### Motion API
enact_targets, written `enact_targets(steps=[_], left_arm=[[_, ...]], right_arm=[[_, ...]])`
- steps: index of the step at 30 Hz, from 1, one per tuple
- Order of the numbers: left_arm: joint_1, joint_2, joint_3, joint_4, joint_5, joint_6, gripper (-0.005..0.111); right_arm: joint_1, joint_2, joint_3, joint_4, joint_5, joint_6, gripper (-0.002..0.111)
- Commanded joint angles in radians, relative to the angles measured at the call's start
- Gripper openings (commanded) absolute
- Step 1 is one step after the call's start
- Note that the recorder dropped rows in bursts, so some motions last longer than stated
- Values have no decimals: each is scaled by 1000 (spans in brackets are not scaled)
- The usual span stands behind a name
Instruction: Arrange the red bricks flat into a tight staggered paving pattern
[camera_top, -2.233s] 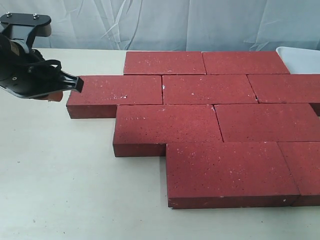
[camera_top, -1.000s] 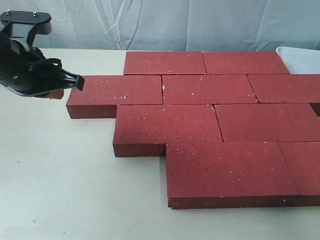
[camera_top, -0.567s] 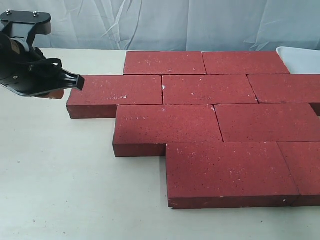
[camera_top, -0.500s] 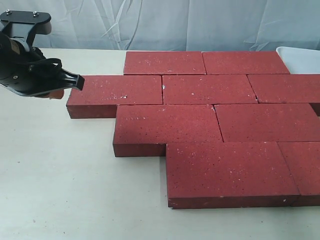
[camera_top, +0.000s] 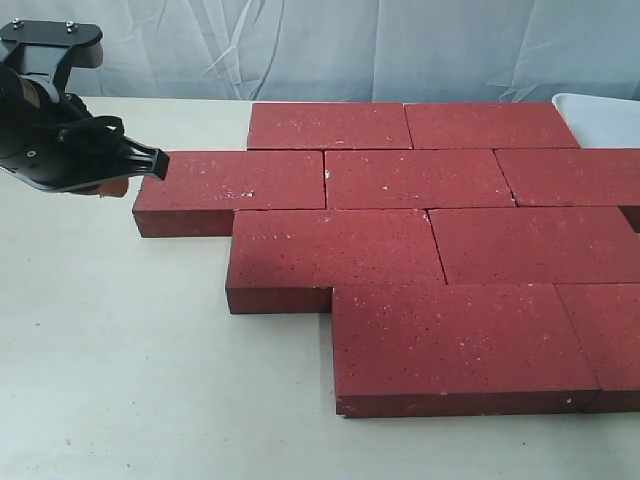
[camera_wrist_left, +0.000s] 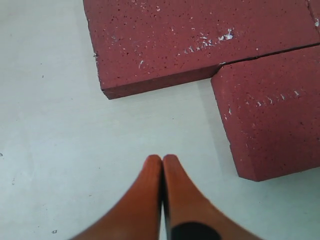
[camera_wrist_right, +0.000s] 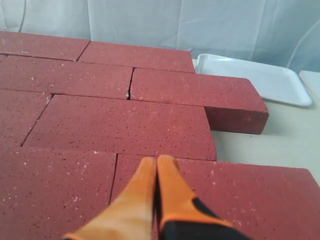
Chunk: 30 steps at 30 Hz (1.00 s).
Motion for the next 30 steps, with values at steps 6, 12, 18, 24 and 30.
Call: enact_targets(steps=[6, 12, 18, 24, 30], left_arm=[[-8, -6, 1, 0, -15, 0, 0], [-8, -6, 1, 0, -15, 0, 0], [-8, -6, 1, 0, -15, 0, 0], [-8, -6, 1, 0, -15, 0, 0], [-8, -6, 1, 0, -15, 0, 0]], right_arm=[[3, -5, 37, -1, -60, 0, 0], [3, -5, 37, -1, -60, 0, 0], [3, -5, 37, -1, -58, 0, 0], [3, -5, 37, -1, -58, 0, 0], [3, -5, 37, -1, -58, 0, 0]])
